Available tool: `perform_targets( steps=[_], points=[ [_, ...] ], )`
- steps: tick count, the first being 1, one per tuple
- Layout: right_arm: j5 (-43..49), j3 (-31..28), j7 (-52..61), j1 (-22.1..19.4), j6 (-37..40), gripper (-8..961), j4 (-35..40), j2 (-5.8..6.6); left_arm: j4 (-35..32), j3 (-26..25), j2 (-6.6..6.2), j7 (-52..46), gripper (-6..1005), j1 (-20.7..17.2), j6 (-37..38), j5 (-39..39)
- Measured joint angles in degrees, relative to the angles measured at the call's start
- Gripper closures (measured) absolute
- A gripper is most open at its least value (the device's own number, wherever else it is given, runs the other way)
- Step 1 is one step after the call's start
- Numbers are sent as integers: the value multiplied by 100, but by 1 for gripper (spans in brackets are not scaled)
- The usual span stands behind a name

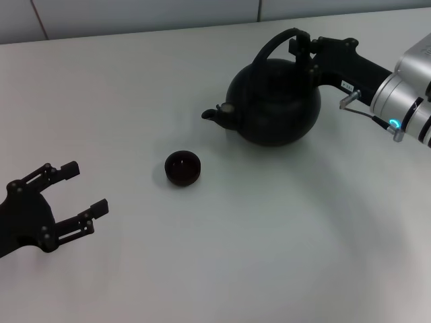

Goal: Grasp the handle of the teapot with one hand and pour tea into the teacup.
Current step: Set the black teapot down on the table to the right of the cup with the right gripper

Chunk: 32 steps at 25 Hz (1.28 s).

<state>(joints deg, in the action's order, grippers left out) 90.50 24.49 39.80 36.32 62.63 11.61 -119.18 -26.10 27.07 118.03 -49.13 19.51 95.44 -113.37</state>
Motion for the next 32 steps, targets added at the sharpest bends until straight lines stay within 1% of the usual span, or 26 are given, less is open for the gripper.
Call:
perform_targets(
  steps=[17,23,25,32],
  points=[
    [0,-58,-1,-9,-33,875,-185,-9,0,0,0,4,152,-4,22,-1],
    [0,-67,49,-12,-206,876,-196,-9,0,0,0,9,152,-16,34,16],
    [0,-67,50,-20,-222,729,-199,-9,0,0,0,9,152,-23,35,30],
    [-123,-110,38,-84,-172,620,-203,-9,0,0,0,10,152,-36,38,66]
  ],
)
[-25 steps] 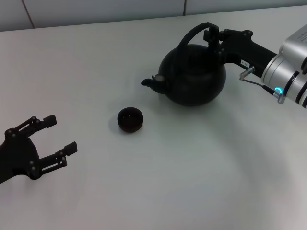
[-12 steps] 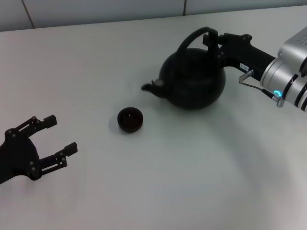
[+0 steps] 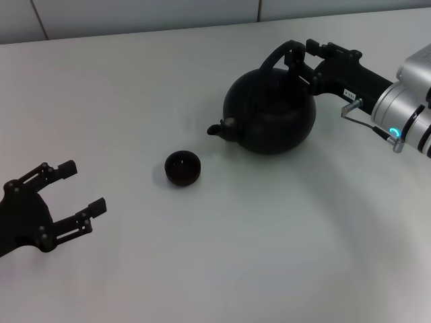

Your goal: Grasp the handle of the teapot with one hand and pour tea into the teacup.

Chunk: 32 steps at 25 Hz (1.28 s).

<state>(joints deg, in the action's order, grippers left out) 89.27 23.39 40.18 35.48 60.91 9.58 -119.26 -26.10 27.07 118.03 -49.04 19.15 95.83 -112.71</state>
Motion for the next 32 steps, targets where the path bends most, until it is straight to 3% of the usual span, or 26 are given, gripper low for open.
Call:
perform_targets(
  steps=[5,10,15,16,20,21,26,32],
  points=[
    [-25,19,1,-36,54,542,1,3,2,0,5,0,152,-8,7,18],
    [-25,39,-53,-135,303,367,18,0,9,0,9,0,152,-5,7,20],
    [-25,33,-329,-481,781,208,13,-2,9,0,9,0,152,-1,7,25],
    [-25,6,-419,-742,1147,177,14,-2,9,0,9,0,152,0,6,30],
    [-29,-111,-469,-1156,1821,182,29,8,9,0,9,0,152,6,6,56],
    [-32,-205,-471,-1435,2234,183,31,16,9,1,9,-2,152,20,6,60],
    [-37,-321,-475,-1843,2558,183,35,15,9,23,9,-6,152,52,-9,61],
    [144,-216,-222,-1940,2762,183,186,81,44,39,-2,-9,152,102,0,58]
  ],
)
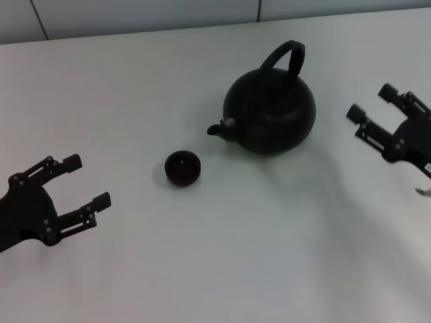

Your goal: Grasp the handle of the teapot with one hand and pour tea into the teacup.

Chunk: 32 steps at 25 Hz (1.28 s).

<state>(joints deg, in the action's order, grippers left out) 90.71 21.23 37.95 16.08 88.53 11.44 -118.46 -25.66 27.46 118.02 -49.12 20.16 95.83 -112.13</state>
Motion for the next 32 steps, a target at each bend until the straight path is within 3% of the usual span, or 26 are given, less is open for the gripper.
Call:
perform_targets(
  steps=[3,4,5,6,7,8,9,10,11,14,16,19,24,32],
  points=[
    [639,192,595,-50,340,183,553,105,28,23,-27,-27,152,19,6,-17],
    [1300,304,1132,8,588,183,1027,218,32,142,-58,-71,152,38,20,-40],
    [1300,304,1132,8,588,183,1027,218,25,197,-68,-80,152,42,22,-44],
    [1937,354,1548,133,836,183,1379,372,18,287,-87,-82,152,57,23,-47],
    [1937,354,1548,133,836,183,1379,372,3,406,-122,-97,152,89,24,-48],
    [2229,359,1739,228,943,183,1507,472,-3,536,-165,-147,152,128,23,-50],
    [2798,360,2082,482,1052,183,1639,689,-11,800,-272,-365,152,251,11,-51],
    [2798,360,2082,482,1052,183,1639,689,-11,800,-272,-365,152,251,11,-51],
    [3313,363,2403,773,1066,183,1713,858,-15,977,-386,-658,152,398,-9,-64],
    [3820,365,2589,1115,1046,183,1788,959,-18,1032,-479,-847,152,519,-18,-86],
    [4007,396,2612,1284,1068,183,1847,976,-25,1045,-599,-1123,152,651,-22,-142],
    [4138,509,2697,1419,1119,183,1973,983,-50,1053,-657,-1270,152,732,6,-252],
    [4169,718,2897,1614,1231,183,2124,975,-453,1063,-647,-1662,152,793,326,-571],
    [4179,730,2880,1606,1201,183,2144,901,-555,1068,-657,-1720,152,792,445,-576]
  ],
)
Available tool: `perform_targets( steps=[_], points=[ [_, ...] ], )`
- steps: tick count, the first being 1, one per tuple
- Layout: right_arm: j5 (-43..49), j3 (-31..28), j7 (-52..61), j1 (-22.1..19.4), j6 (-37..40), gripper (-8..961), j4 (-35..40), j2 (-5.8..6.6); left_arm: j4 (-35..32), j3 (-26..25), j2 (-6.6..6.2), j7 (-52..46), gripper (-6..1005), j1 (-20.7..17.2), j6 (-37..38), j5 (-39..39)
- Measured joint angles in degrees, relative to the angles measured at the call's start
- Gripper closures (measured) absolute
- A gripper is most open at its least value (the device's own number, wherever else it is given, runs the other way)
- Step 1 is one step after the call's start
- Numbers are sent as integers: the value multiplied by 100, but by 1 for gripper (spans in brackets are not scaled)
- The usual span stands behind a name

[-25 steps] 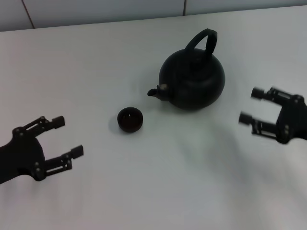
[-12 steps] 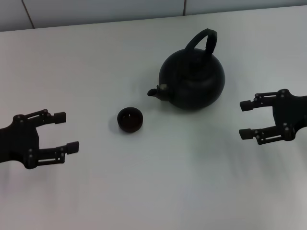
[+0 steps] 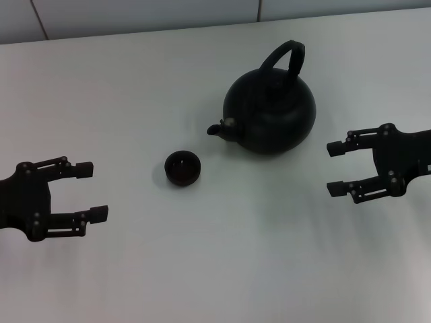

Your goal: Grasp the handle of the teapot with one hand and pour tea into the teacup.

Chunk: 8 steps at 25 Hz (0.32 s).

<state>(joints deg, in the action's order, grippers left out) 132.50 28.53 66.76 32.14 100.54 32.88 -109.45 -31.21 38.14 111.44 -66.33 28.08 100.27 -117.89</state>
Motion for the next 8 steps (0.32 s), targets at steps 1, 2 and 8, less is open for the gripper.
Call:
perform_targets(
  steps=[1,2,8],
  points=[
    [1,1,0,-2,-1,183,-2,0,-8,1,-3,0,152,0,0,0],
    [2,2,1,-3,-2,183,-3,0,-37,1,-11,0,152,0,1,0],
    [4,4,7,-2,-16,183,0,-22,-58,1,-7,0,152,3,1,0]
  ],
)
